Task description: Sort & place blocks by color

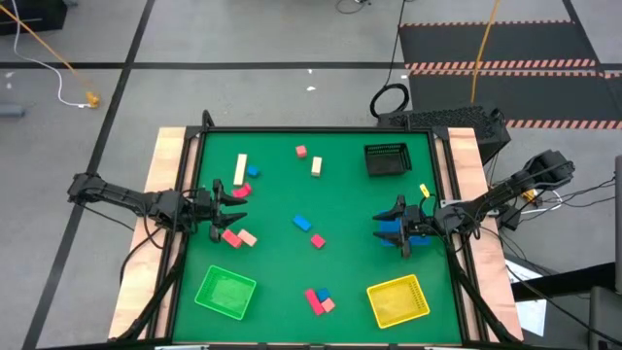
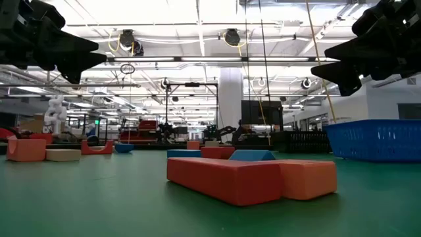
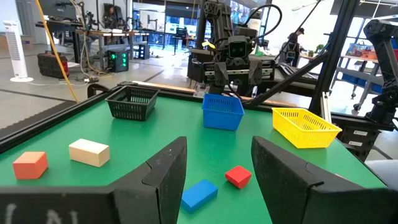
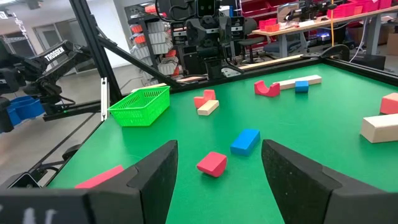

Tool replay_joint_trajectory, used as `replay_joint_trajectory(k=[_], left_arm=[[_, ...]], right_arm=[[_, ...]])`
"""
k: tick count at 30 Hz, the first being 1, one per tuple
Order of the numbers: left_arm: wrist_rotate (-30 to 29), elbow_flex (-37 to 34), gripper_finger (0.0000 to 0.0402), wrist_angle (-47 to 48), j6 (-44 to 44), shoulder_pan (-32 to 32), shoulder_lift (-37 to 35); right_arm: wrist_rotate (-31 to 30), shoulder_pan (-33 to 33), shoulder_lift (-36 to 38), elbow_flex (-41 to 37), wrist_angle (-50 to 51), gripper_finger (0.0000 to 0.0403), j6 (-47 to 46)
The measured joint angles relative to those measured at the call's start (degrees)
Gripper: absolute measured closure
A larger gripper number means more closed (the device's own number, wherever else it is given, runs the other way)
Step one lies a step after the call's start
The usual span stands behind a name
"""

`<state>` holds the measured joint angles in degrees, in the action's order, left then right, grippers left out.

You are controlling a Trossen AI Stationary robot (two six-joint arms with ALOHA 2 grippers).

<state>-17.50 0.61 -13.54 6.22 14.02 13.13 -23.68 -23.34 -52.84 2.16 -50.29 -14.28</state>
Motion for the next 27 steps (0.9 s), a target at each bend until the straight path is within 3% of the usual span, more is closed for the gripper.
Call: replay_joint_trajectory(k=[20,27], left_arm=[[0.0,0.0,0.022,-0.01,0.0,0.0,-0.01],[0.0,0.0,0.022,-0.02,0.0,0.0,0.0]], right_arm=[[-0.04,0.1,0.02,0.01,-0.74,0.0177,0.91],[-2.16,0.13,0.03,-0.01,-5.98,0.0177,6.46]])
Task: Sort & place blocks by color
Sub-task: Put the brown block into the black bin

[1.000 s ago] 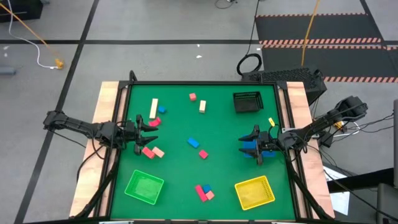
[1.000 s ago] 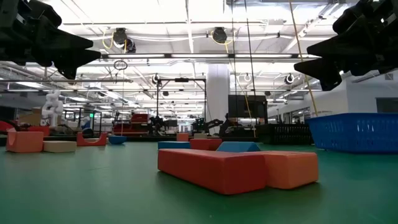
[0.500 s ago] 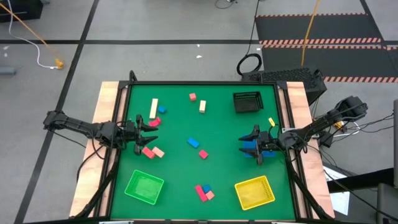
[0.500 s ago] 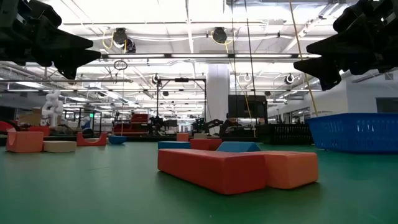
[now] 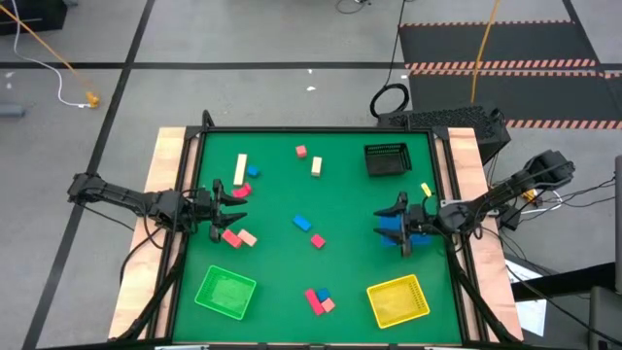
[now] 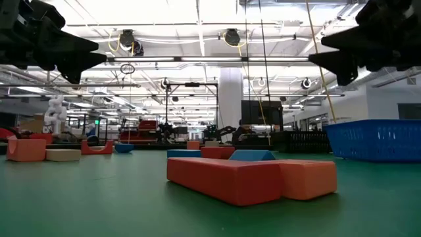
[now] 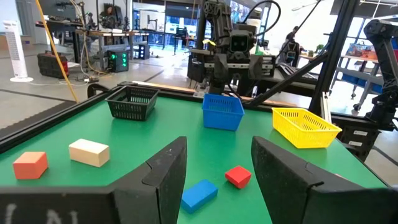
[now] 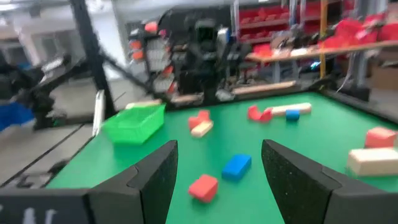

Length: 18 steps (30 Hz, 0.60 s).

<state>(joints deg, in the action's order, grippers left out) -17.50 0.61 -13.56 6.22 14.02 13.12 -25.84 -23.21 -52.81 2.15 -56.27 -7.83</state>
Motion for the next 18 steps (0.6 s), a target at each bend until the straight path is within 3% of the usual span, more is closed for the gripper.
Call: replay_joint_trajectory(k=[10,18], left_arm=[[0.02,0.01,0.022,0.0,0.0,0.0,-0.02],[0.0,-0.01,0.022,0.0,0.0,0.0,0.0]], right_arm=[[-1.12,0.09,0.02,0.57,-11.05,0.0177,-5.69],[-1.11,5.87,-0.05,9.54,3.36,0.0177,1.1]])
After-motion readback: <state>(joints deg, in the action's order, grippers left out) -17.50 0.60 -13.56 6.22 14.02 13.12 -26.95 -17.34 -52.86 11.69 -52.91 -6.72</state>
